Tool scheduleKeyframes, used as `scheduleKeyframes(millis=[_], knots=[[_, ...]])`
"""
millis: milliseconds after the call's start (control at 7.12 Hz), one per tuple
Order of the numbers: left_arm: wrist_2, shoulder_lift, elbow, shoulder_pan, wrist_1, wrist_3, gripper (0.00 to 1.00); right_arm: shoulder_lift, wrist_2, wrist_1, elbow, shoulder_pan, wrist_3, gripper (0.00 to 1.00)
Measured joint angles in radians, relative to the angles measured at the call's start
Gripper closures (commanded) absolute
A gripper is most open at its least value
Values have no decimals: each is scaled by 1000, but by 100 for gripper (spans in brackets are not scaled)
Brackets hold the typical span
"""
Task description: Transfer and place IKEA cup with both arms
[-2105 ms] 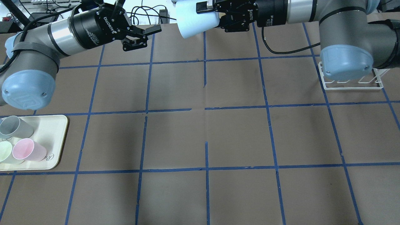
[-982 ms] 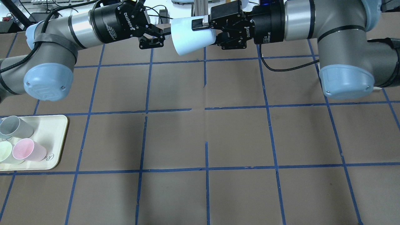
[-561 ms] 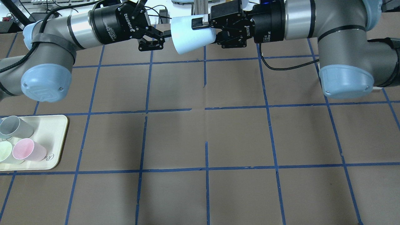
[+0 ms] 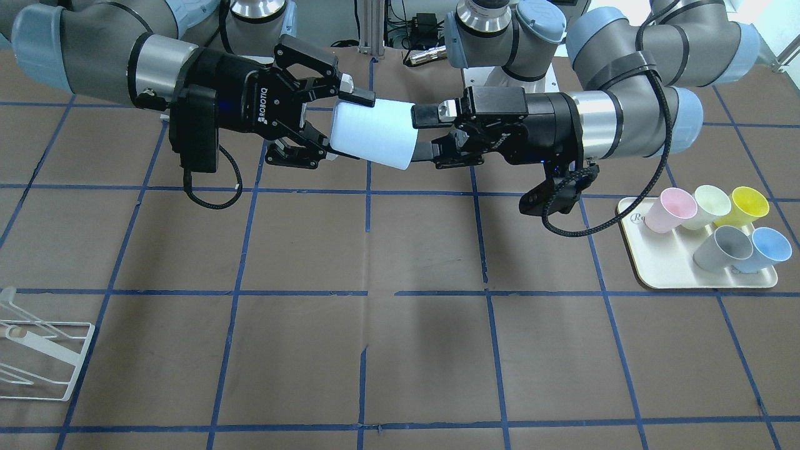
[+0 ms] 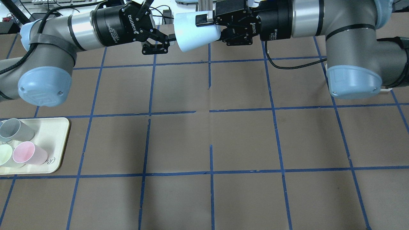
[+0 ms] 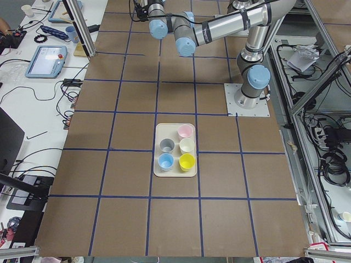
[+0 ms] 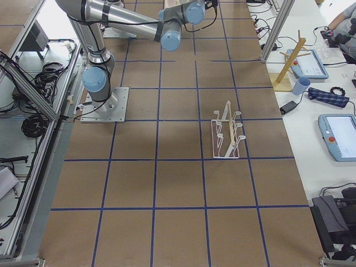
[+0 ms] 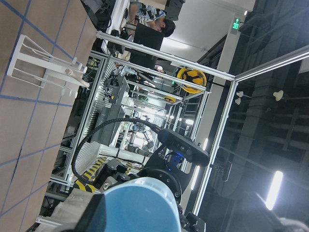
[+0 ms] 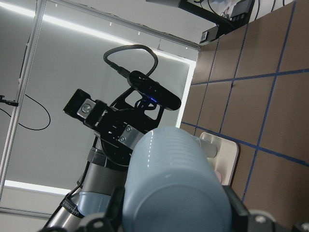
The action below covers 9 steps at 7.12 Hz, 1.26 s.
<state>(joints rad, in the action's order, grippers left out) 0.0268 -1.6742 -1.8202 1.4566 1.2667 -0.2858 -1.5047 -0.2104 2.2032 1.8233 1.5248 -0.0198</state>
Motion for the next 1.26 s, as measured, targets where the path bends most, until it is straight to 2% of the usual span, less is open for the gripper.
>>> scheduleKeyframes(millis=[140,281,421,561,842,1263], knots=[[1,2,0,12,-3,-10,6,0,-1,10,0,0,-4,52],[2,-1,4,22,-8,-18,22,0,-2,15,0,0,-5,52],[3,-1,7,33,-12,-25,46,-1,-2,17,2,0,-6,51],[4,3,6,40,-13,-28,52,-3,-3,18,5,0,-6,51],[4,10,2,43,-13,-33,62,-4,-4,18,9,0,-6,51],[4,11,1,42,-13,-41,62,-5,-3,16,8,0,-19,51]])
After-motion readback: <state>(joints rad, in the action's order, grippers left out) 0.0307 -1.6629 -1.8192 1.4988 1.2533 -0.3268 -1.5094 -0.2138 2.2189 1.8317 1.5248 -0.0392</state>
